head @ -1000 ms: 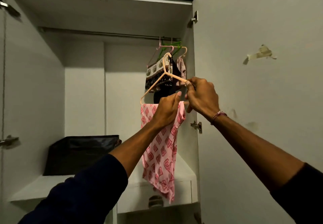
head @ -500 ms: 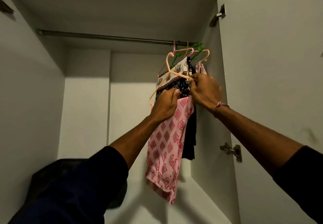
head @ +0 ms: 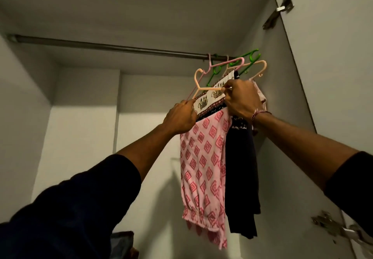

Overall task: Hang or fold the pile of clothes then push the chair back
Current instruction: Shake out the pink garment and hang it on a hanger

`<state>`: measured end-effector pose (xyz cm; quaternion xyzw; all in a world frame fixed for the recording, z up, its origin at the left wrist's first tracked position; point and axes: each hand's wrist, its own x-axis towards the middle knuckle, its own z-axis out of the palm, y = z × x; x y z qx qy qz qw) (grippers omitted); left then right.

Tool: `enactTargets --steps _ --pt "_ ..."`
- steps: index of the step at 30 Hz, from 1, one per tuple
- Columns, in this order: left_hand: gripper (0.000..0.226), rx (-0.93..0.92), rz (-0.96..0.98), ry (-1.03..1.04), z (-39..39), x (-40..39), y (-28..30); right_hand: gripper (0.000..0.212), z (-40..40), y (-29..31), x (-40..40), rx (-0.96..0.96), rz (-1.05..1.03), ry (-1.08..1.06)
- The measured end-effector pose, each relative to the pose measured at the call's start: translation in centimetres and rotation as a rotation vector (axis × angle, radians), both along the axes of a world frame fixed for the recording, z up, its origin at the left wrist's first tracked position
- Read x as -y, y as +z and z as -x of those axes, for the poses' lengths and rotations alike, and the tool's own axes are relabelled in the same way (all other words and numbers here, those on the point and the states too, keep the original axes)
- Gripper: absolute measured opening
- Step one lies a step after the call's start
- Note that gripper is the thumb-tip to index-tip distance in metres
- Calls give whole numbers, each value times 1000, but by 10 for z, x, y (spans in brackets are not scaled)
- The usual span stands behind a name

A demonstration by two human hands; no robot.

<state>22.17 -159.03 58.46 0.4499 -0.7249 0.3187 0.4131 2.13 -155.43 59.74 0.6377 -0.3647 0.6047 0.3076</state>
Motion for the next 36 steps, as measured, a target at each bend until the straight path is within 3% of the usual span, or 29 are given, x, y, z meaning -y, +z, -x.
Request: enactTargets --steps 19,36 --pt "57 51 93 149 -17 99 120 15 -42 161 95 28 -44 -20" --pt "46 30 131 108 3 117 132 15 -49 166 94 -1 70 -48"
